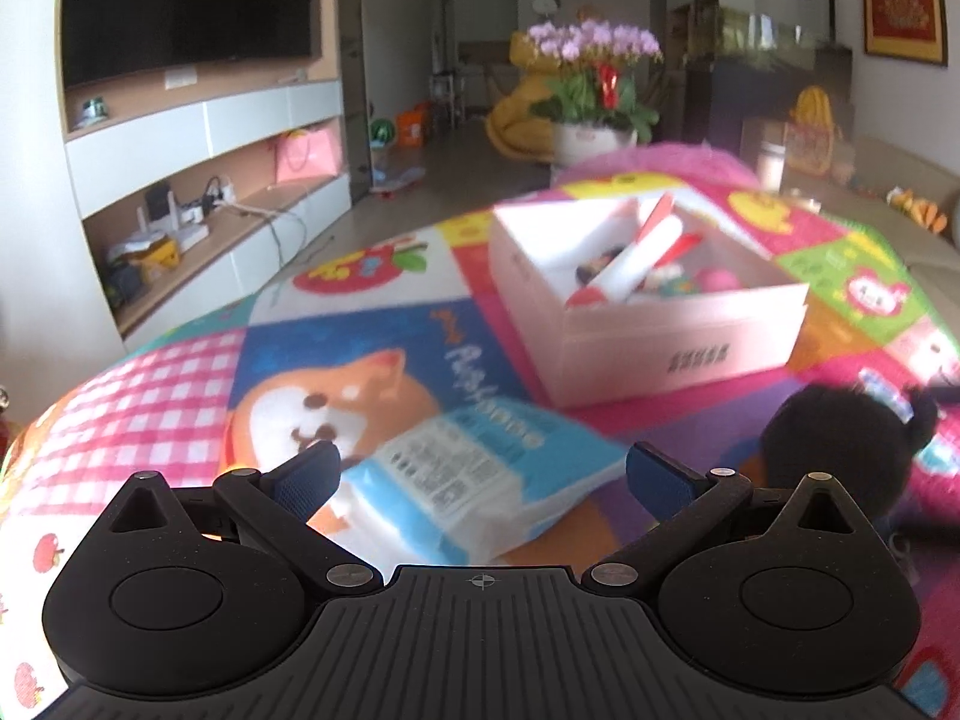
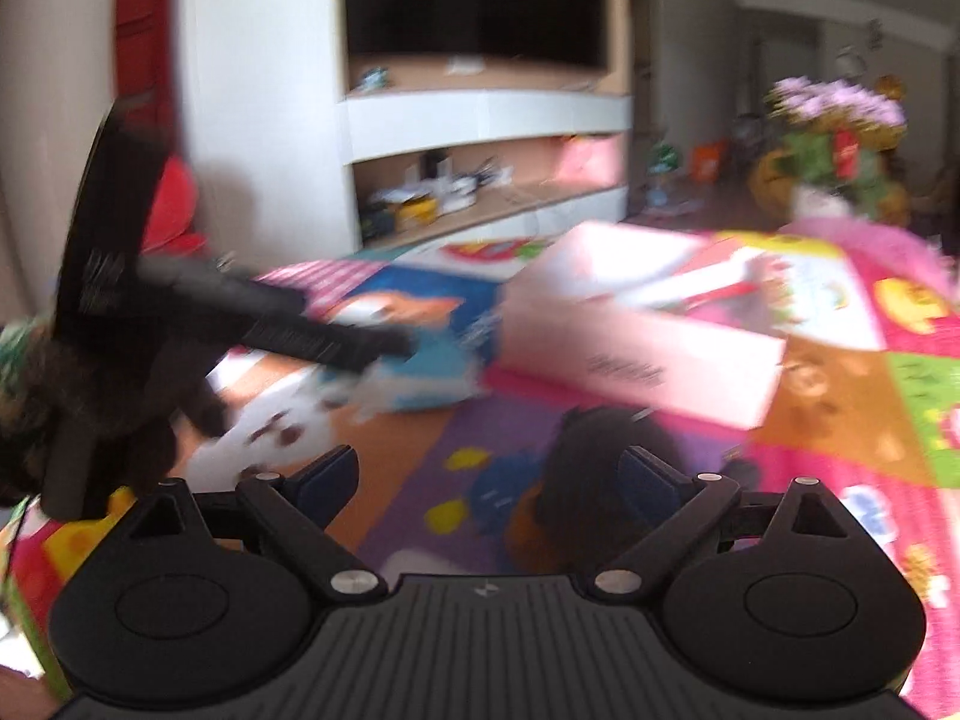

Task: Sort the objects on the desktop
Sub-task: 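Lift the black plush toy with the right tool and hold it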

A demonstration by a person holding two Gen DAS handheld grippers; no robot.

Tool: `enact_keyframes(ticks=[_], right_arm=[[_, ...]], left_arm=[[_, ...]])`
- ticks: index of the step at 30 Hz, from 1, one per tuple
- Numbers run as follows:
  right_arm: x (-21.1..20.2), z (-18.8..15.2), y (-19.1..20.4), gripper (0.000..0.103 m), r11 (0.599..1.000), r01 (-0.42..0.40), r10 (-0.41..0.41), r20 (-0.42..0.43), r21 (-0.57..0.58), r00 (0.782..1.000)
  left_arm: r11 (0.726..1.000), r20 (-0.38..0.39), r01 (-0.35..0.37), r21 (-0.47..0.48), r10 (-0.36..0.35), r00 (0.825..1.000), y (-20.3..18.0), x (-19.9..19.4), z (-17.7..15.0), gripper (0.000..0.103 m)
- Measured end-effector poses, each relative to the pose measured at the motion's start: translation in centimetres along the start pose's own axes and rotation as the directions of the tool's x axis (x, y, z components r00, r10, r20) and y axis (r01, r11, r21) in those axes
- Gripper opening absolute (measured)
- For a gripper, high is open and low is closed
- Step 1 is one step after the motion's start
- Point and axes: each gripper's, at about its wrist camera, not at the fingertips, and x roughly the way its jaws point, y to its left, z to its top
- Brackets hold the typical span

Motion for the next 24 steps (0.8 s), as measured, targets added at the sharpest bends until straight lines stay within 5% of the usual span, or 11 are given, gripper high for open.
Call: enact_keyframes(ticks=[6,10,14,18,24], right_arm=[[-1.2,0.2,-3.2,0.103,0.960,0.252,-0.268,0.134,0.124,0.954],[0.2,-0.7,-5.4,0.103,0.913,0.345,-0.368,0.080,0.216,0.926],[1.8,-2.5,-7.2,0.103,0.870,0.382,-0.407,0.018,0.310,0.913],[1.2,-3.6,-7.6,0.103,0.868,0.344,-0.384,0.046,0.357,0.922],[0.9,-4.1,-6.7,0.103,0.885,0.331,-0.378,0.088,0.328,0.922]], left_arm=[[0.999,-0.045,0.038,-0.036,-0.040,0.998,0.7,1.1,-1.2,0.103],[0.985,-0.046,0.170,0.001,-0.170,0.984,-0.9,0.5,-2.0,0.103],[0.947,-0.048,0.305,0.095,-0.302,0.952,-2.7,-0.9,-2.4,0.103],[0.974,0.005,0.191,0.120,-0.193,0.981,-2.2,-1.1,-2.0,0.103],[0.998,-0.023,0.057,-0.014,-0.057,0.998,0.0,1.9,-1.0,0.103]])
